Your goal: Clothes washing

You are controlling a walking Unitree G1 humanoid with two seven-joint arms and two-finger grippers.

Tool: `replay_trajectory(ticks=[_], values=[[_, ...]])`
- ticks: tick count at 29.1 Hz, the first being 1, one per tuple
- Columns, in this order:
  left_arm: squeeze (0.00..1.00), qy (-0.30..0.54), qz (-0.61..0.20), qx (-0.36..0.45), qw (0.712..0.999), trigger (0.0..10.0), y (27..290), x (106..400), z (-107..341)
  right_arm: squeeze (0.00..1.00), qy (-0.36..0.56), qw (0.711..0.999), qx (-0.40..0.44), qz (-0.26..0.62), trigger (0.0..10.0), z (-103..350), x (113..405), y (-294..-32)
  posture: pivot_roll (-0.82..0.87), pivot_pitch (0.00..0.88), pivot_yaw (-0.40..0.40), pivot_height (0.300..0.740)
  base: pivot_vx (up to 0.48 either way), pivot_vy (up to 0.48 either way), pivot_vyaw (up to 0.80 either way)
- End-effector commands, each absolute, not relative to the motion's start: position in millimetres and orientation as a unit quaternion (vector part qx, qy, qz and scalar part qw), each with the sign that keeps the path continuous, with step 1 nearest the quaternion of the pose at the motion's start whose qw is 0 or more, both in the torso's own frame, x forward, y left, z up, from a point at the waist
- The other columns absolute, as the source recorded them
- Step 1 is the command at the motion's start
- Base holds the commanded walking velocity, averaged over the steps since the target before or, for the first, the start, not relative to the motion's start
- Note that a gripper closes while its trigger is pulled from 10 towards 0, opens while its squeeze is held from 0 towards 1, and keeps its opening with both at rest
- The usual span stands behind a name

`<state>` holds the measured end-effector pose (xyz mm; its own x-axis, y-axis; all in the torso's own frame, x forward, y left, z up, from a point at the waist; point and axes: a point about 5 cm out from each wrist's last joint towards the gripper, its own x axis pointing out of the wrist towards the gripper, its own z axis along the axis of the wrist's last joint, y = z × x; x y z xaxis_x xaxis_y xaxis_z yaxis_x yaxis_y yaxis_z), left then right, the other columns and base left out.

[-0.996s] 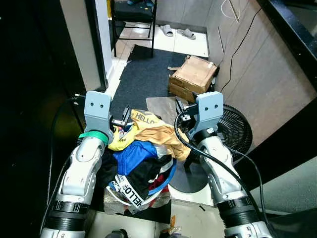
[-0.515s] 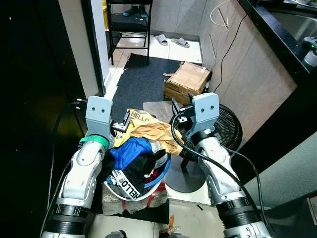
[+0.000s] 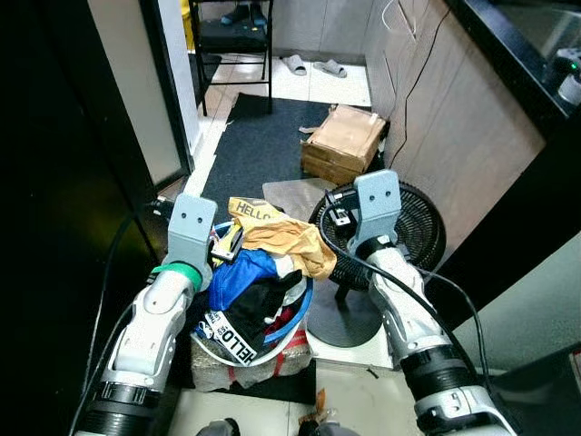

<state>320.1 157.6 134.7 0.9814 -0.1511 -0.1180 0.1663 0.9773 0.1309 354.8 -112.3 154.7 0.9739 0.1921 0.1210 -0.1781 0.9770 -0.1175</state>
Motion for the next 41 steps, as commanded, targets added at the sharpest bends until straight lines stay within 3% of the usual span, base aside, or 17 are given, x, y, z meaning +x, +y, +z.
replay_trajectory(ticks=[1, 8, 14, 26, 33, 41], values=[[0.0, 0.086, -0.057, 0.055, 0.993, 10.0, 166, 323, 125, 0.0, -0.044, 0.994, -0.055, 0.079, 10.0, 149, 359, -122, 0.02, 0.113, 0.04, 0.74, 0.0, 0.0, 0.0], [0.0, 0.082, -0.05, 0.045, 0.994, 10.0, 167, 313, 129, 0.0, -0.038, 0.994, -0.06, 0.082, 10.0, 150, 359, -124, 0.01, 0.196, 0.021, 0.74, 0.0, 0.0, 0.0], [0.0, 0.075, -0.055, 0.034, 0.995, 10.0, 156, 284, 131, 0.0, -0.034, 0.991, -0.066, 0.114, 10.0, 140, 348, -112, 0.01, 0.297, -0.019, 0.74, 0.0, 0.0, 0.0], [0.0, 0.083, -0.043, 0.013, 0.996, 10.0, 151, 264, 135, 0.0, -0.02, 0.988, -0.075, 0.137, 10.0, 131, 341, -105, 0.01, 0.39, -0.065, 0.74, 0.0, 0.0, 0.0], [0.0, 0.096, -0.027, 0.003, 0.995, 10.0, 152, 245, 135, 0.0, 0.013, 0.982, -0.132, 0.138, 10.0, 114, 345, -101, 0.03, 0.433, -0.091, 0.74, 0.0, 0.0, 0.0], [0.0, 0.109, -0.005, 0.002, 0.994, 10.0, 156, 230, 136, 0.0, 0.049, 0.983, -0.154, 0.082, 10.0, 107, 363, -106, 0.07, 0.469, -0.11, 0.74, 0.0, 0.0, 0.0]])
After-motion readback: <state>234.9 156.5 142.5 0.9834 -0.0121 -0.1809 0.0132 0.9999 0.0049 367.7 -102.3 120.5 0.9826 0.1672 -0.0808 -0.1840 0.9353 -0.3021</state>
